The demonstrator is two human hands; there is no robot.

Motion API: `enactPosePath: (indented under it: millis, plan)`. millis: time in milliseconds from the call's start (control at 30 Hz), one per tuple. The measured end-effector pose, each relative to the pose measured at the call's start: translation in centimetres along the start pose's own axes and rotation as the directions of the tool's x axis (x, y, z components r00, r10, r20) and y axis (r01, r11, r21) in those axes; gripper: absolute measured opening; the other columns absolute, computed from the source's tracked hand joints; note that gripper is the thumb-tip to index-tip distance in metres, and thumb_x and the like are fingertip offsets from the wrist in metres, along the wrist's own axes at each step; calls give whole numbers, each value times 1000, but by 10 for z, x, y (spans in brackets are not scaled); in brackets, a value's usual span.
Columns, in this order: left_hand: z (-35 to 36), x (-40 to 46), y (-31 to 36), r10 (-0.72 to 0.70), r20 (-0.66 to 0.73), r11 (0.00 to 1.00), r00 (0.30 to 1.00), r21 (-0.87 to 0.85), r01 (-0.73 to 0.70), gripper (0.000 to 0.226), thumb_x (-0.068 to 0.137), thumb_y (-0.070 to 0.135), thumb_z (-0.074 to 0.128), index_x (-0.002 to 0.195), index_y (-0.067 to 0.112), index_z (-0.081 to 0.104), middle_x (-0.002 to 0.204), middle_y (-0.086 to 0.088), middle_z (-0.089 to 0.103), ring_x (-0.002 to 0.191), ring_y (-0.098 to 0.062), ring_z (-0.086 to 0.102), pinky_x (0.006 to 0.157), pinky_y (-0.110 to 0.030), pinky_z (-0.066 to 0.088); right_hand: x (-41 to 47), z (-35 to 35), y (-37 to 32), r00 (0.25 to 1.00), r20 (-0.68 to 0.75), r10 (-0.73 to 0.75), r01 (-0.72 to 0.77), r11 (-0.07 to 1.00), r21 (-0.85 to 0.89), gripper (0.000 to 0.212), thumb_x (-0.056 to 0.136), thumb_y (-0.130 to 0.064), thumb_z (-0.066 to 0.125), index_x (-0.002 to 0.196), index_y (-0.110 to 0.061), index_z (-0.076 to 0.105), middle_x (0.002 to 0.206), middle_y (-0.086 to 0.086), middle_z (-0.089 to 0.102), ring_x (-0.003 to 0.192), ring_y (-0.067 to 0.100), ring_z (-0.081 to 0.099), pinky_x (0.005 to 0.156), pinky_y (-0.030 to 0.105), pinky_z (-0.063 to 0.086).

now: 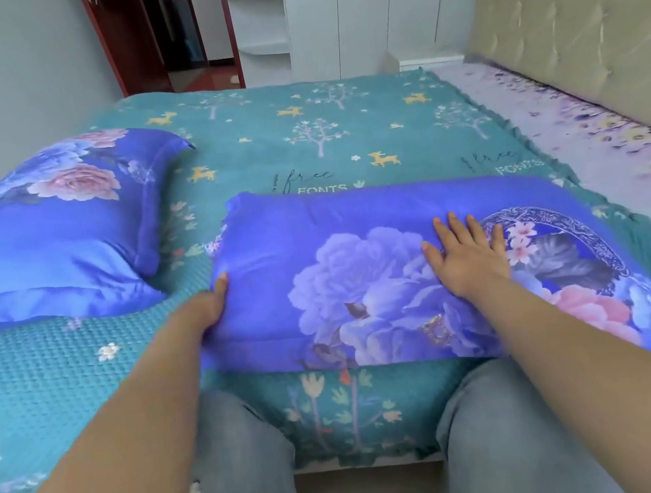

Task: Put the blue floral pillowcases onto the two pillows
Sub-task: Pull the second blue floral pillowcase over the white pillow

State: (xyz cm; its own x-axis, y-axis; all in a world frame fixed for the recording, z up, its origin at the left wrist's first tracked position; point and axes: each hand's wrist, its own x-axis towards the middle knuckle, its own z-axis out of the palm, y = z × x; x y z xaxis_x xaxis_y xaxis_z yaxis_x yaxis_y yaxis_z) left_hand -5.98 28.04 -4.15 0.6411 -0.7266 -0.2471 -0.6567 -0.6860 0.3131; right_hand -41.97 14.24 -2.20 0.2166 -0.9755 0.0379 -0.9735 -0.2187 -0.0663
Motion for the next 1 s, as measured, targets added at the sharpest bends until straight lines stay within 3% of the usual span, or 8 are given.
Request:
enactPosePath:
  millis: [100,167,333,433,533,700,867,1000]
  plan:
    - [24,43,-61,-26,11,997,1000,-67,26,56,79,43,52,129,18,53,134,-16,53,121,-34,51,102,-45,40,-5,4,1,996,-20,92,-91,994,56,58,98,-49,13,151,-28,9,159,-7,2,146,21,-4,116,49,-7]
    - [6,25,-41,-63,-239,956,969,-295,-10,48,79,30,51,125,18,56,126,-19,56,114,-38,53,96,-44,44,-5,-2,-13,992,-35,122,-117,986,116,54,99,-38,18,151,-23,14,159,-5,6,146,23,-2,116,49,-6]
    - [-53,-45,56,75,-748,862,659,-284,-420,43,83,8,42,121,16,60,126,-11,56,115,-36,48,97,-41,38,-19,0,-37,990,-121,76,-45,970,239,50,99,-32,26,148,-21,25,158,-5,17,146,22,7,117,45,0]
    - [-38,-51,114,511,-515,772,688,-78,-631,43,92,40,41,132,28,51,140,2,48,130,-26,40,109,-39,29,-28,5,-55,985,-171,7,38,965,260,50,99,-38,27,147,-26,28,157,-9,20,145,19,10,117,44,1]
    - [-10,-52,167,656,-144,754,741,80,-652,46,98,51,26,143,42,30,156,12,20,145,-18,13,117,-47,5,-31,9,-67,967,-209,-146,186,964,189,49,98,-35,26,147,-31,27,155,-13,22,145,17,13,116,45,3]
    - [0,-26,191,563,73,791,823,240,-562,55,94,64,15,145,46,19,158,13,3,147,-21,-1,112,-59,-7,-7,-2,-65,915,-152,-374,385,922,51,49,98,-37,25,146,-31,27,154,-12,26,145,13,14,115,49,-5]
    - [-4,22,129,251,13,940,968,236,-247,78,79,82,16,147,45,4,157,16,-7,146,-26,-9,110,-64,-3,14,-3,-3,1000,17,15,-16,996,86,65,93,-63,17,151,-34,8,159,-12,-2,146,16,-6,115,49,-11]
    - [-1,35,62,-1,-14,986,1000,-165,-2,113,60,93,34,150,28,12,159,-1,8,143,-33,17,115,-55,14,-18,10,10,975,-65,213,-201,968,147,65,97,-52,22,151,-17,13,159,1,6,146,20,1,118,45,-4]
